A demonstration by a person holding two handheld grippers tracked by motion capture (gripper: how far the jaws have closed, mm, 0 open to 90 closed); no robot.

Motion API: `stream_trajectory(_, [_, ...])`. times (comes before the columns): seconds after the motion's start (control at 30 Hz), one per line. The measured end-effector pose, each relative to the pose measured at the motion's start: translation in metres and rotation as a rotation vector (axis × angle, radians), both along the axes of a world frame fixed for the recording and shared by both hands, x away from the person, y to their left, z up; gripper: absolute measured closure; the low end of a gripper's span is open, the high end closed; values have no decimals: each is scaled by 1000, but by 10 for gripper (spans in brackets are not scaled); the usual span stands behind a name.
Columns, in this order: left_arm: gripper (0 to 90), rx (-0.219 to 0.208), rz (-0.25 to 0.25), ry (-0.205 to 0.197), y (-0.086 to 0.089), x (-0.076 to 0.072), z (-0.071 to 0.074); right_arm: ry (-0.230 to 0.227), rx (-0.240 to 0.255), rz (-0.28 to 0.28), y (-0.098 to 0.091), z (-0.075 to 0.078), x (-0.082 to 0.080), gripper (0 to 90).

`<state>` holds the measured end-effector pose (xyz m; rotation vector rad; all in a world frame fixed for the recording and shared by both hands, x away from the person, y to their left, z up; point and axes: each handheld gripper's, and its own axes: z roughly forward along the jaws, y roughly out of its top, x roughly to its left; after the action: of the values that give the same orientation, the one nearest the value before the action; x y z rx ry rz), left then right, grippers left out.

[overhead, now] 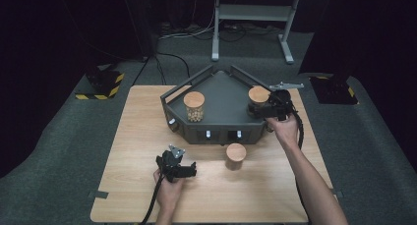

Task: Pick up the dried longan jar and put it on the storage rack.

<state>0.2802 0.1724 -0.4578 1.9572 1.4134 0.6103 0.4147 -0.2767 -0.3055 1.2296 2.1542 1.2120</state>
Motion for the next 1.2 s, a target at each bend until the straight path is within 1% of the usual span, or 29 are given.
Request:
stream_trajectory(0.5, [9, -1, 0, 0, 0, 0, 0, -8, 18, 4, -7, 5, -8, 65])
stream_trajectory(0.63, [9, -1, -1, 0, 0, 0, 0, -1, 17, 2, -8, 6, -9, 66])
stream_trajectory(0.67, [9, -1, -1, 0, 0, 0, 0, -12, 12, -4, -9, 7, -12, 69])
stream_trajectory(0.83, [8, -1, -1, 0, 0, 0, 0, -16, 6, 0, -11, 9, -15, 69])
stream_trajectory(1.2, [9, -1, -1, 0, 0, 0, 0, -25, 26, 0, -23, 7, -23, 70])
